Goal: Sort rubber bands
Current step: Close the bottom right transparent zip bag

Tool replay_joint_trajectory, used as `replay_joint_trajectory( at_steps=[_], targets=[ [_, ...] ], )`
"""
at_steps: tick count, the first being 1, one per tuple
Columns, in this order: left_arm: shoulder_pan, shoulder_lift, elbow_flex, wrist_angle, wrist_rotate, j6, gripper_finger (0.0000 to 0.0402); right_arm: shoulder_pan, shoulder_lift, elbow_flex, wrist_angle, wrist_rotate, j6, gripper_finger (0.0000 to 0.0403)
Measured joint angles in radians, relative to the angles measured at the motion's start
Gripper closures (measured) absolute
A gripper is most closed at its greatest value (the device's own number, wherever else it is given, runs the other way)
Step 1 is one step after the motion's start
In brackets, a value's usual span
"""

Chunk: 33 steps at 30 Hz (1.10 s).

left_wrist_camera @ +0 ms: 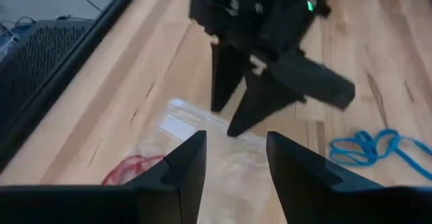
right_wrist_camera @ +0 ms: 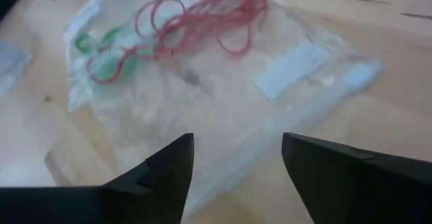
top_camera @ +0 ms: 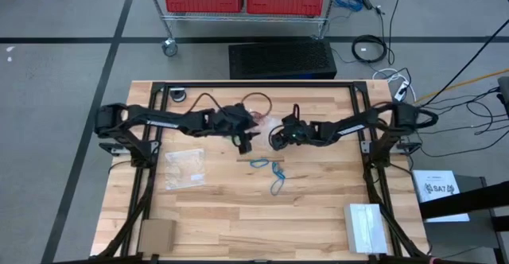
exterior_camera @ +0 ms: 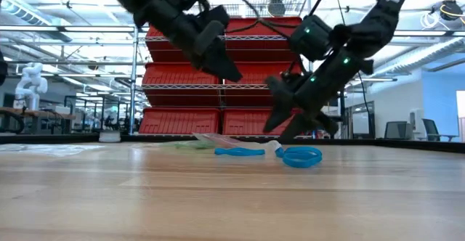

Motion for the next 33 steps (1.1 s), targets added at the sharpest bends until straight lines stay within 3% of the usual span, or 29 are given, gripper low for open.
replay_joint_trajectory(
  at_steps=[8,13,19,26,33],
  targets=[
    [0.050,-0.070,-0.151,0.220,0.024,-0.068,0.0240,-0.045,0.141,0.111,0.012,0.007,0.011,0.0233],
    [0.068,-0.092,-0.153,0.230,0.040,-0.081,0.0239,-0.071,0.197,0.184,0.007,0.005,-0.067,0.0295],
    [0.082,-0.126,-0.153,0.227,0.045,-0.082,0.0240,-0.080,0.166,0.219,-0.060,0.007,-0.282,0.0390],
    [0.143,-0.185,-0.152,0.180,0.042,-0.106,0.0240,-0.059,0.047,0.235,-0.347,0.179,-0.515,0.0396],
    [0.168,-0.187,-0.152,0.075,0.109,0.006,0.0240,0.026,-0.107,0.235,-0.477,0.190,-0.735,0.0400]
  ],
)
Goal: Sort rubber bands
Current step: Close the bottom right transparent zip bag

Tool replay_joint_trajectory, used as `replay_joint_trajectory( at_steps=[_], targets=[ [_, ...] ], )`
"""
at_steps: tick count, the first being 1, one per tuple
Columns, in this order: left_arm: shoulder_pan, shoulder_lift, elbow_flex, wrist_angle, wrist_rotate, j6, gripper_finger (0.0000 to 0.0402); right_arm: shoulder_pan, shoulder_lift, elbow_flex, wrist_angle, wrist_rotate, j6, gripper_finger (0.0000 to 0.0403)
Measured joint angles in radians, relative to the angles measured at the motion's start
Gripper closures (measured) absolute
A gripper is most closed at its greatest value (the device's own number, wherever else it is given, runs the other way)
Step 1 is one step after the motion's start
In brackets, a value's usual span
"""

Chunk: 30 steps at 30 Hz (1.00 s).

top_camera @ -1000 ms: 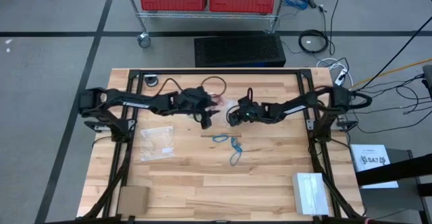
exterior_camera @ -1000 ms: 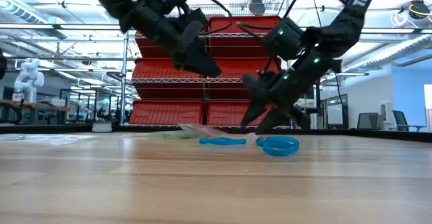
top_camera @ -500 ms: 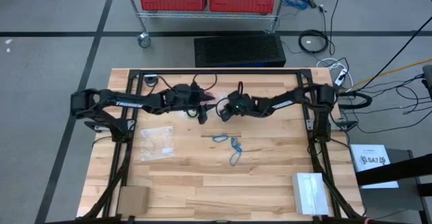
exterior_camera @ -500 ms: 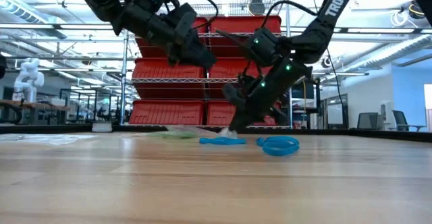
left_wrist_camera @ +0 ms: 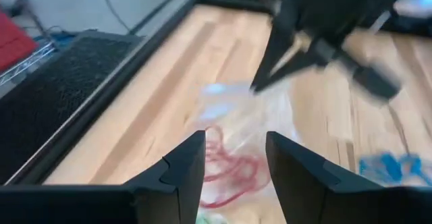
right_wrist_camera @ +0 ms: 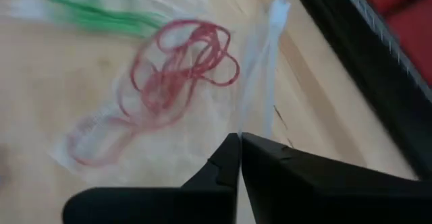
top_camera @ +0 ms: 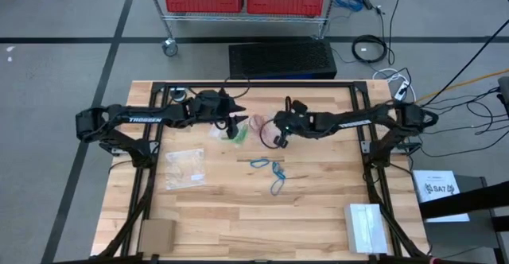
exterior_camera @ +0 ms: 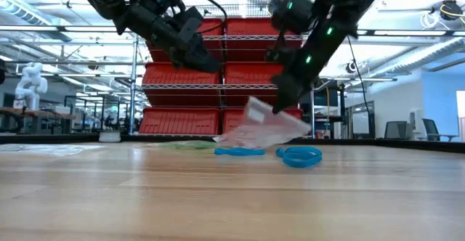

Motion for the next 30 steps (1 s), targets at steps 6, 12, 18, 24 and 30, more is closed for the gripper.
replay_joint_trajectory(
  at_steps=[6,12,18,24,30],
  targets=[
    [-0.038,0.009,0.000,0.001,0.095,0.104,0.0240,0.123,-0.113,0.000,-0.049,-0.004,-0.132,0.0401],
    [-0.100,0.009,0.000,0.011,0.106,0.141,0.0240,0.186,-0.153,0.000,-0.067,-0.001,-0.151,0.0402],
    [-0.131,0.009,0.000,0.052,0.106,0.084,0.0240,0.192,-0.158,0.000,-0.067,0.049,-0.155,0.0402],
    [-0.134,0.009,0.000,0.058,0.076,-0.002,0.0240,0.192,-0.158,0.000,-0.048,0.052,-0.166,0.0403],
    [-0.134,0.009,0.000,0.057,0.038,-0.014,0.0239,0.194,-0.158,0.000,-0.009,0.048,-0.174,0.0403]
  ],
)
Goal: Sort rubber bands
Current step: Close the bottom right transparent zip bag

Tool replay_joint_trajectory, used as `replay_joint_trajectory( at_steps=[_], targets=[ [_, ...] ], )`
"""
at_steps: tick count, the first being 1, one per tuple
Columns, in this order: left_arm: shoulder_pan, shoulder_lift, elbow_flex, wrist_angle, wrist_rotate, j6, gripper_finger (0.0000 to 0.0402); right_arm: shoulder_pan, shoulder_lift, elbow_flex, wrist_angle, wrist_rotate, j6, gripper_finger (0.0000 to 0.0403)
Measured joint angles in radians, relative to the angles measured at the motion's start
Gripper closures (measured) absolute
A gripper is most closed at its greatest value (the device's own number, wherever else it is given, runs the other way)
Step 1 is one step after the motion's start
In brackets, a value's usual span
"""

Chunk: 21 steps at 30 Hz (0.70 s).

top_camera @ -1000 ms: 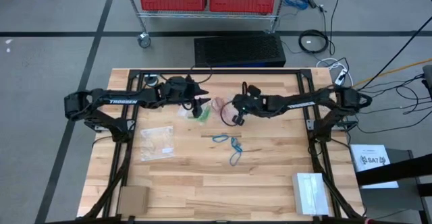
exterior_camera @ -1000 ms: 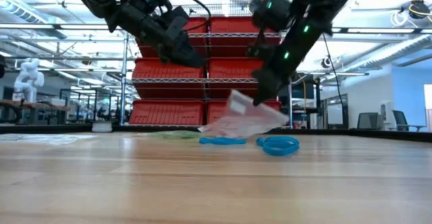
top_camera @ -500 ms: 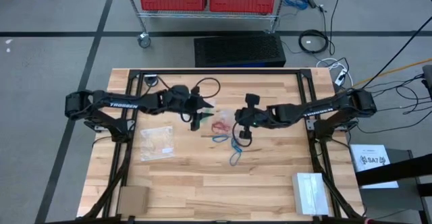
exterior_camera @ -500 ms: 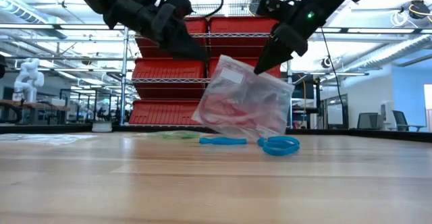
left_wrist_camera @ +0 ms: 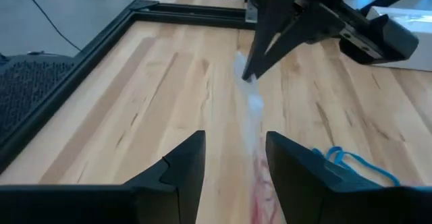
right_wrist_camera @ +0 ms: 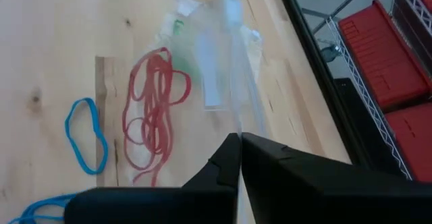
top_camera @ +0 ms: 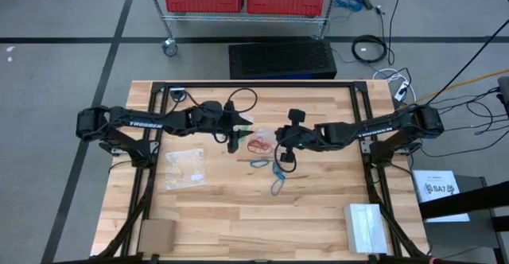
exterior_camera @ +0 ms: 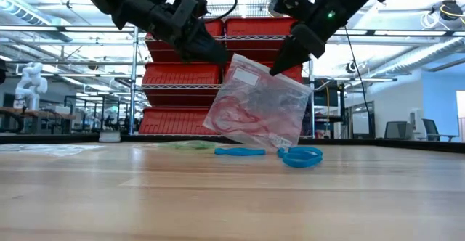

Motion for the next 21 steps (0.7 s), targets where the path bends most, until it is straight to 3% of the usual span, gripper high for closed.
replay_joint_trajectory(
  at_steps=[15,21],
  targets=[
    [-0.040,0.001,0.000,0.053,0.055,-0.022,0.0239,0.016,0.000,0.000,0.050,0.004,-0.028,0.0403],
    [-0.036,0.034,0.000,0.050,-0.027,-0.022,0.0239,0.017,0.000,0.000,0.061,0.004,-0.029,0.0403]
  ],
)
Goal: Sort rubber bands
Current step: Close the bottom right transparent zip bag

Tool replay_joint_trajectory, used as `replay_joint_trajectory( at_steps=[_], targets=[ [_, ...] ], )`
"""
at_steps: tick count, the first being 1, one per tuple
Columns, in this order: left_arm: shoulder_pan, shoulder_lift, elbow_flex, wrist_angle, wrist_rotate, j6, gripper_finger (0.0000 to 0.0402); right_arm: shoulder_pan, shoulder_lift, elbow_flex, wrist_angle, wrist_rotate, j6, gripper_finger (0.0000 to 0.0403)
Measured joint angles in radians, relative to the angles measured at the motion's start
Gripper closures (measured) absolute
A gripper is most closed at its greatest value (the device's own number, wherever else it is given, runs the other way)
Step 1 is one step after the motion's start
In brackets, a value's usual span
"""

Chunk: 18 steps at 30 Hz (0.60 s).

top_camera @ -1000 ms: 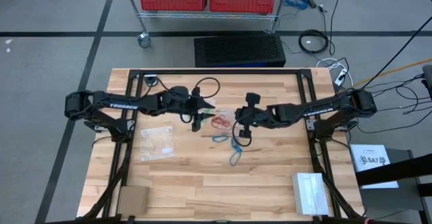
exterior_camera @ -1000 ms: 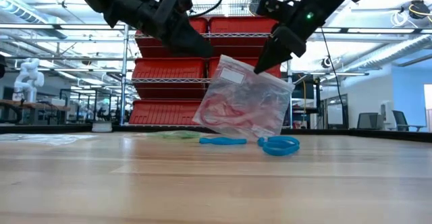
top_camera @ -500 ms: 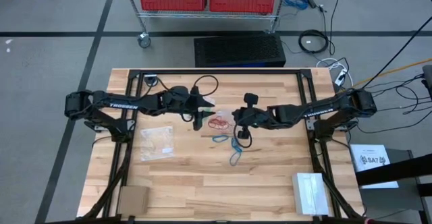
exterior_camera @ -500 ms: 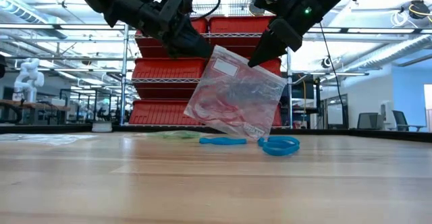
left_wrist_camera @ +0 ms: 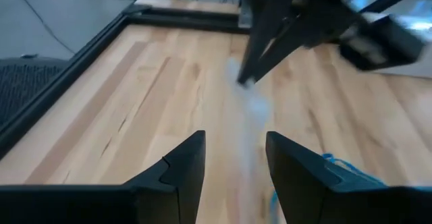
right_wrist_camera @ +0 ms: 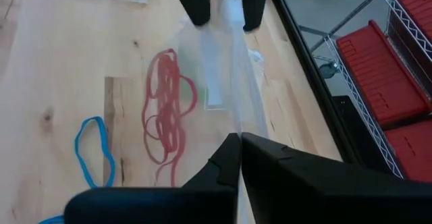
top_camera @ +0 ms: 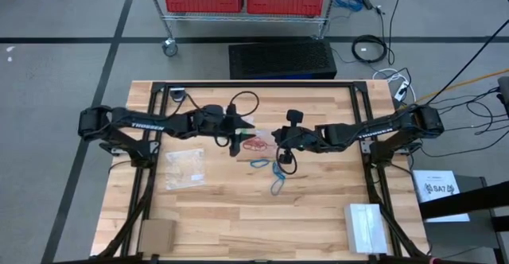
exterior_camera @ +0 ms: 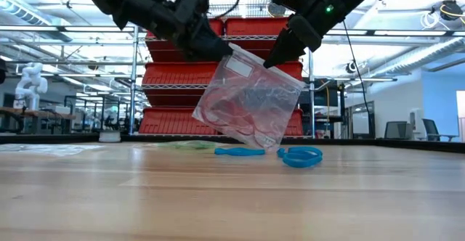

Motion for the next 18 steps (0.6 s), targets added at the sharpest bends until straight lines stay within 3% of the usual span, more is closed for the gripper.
replay_joint_trajectory(
  at_steps=[6,18],
  targets=[
    [0.005,0.059,0.000,0.062,-0.004,0.001,0.0240,0.000,0.000,0.000,0.000,0.000,-0.003,0.0403],
    [0.004,0.054,0.014,0.057,0.000,0.006,0.0244,0.000,0.000,0.000,-0.005,0.000,-0.002,0.0403]
  ],
)
